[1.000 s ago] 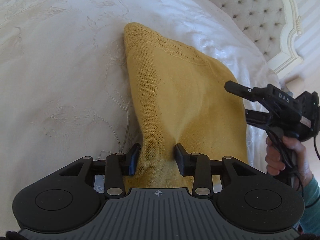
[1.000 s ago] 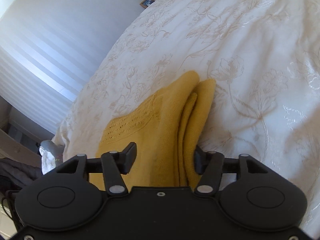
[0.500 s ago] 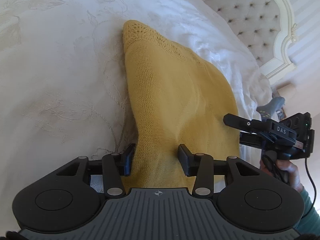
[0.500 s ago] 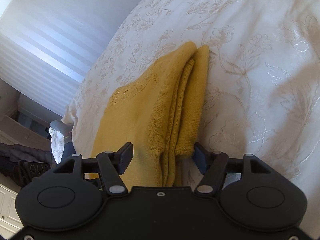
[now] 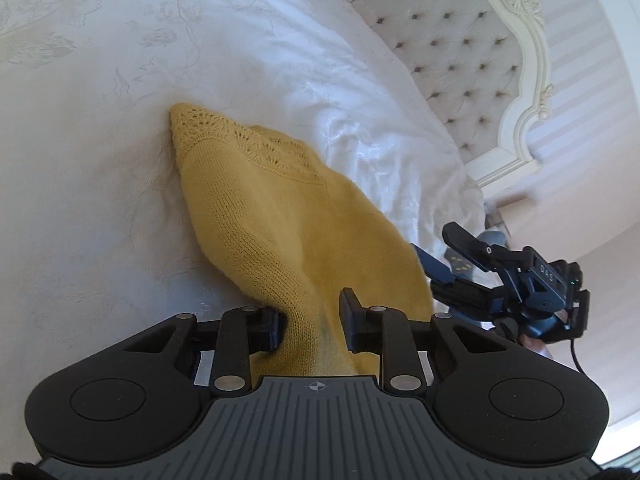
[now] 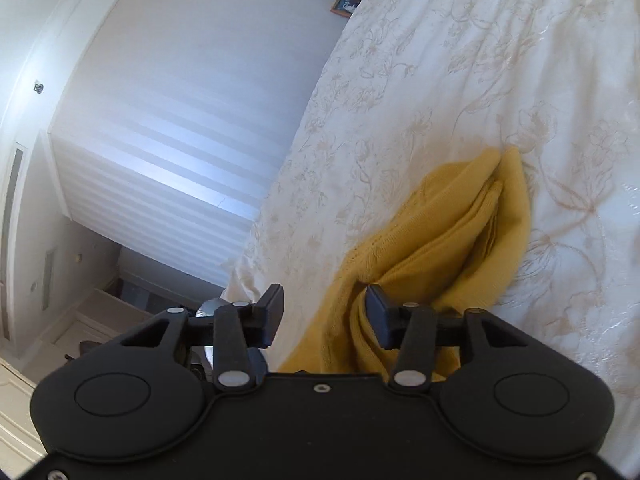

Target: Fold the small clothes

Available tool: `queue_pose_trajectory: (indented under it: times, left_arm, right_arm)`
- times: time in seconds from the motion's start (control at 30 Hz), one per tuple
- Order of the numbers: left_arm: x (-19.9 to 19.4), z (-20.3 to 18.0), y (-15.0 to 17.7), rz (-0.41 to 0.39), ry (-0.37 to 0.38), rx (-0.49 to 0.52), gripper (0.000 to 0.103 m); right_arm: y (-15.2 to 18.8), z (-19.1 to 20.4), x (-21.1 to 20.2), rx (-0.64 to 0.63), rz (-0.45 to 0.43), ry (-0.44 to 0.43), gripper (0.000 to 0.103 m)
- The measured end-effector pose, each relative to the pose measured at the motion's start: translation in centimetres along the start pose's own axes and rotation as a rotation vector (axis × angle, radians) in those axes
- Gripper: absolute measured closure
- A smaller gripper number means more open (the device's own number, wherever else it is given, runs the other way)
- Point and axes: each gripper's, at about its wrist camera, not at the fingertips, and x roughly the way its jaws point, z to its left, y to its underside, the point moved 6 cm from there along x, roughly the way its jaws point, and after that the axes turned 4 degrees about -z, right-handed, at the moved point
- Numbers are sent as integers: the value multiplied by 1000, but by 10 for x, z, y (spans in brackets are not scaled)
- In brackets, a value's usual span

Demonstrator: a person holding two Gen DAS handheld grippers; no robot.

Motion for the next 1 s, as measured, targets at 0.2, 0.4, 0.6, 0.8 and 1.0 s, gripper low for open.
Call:
queue_pose_trajectory:
  times: [0.2,0.4,0.6,0.8,1.0]
  left_arm:
    - [-6,24,15,30,-117,13,78]
    - [-28,21,12,-55,-279,170,75]
    - [-33,-24,25,-95,-247,460,53]
    - [-5,-72,76,-12,-205,866,42]
    - [25,-92,97,-22,-239,1034,41]
  right_arm:
    - [25,-32,-14,2,81,177,43]
    - [52,-44,-14,19,156,204,39]
    - [79,-44,0,39,236,191,42]
    - [64,-23,3,90,190,131,80]
    - [50,-5,11,122,180,72,80]
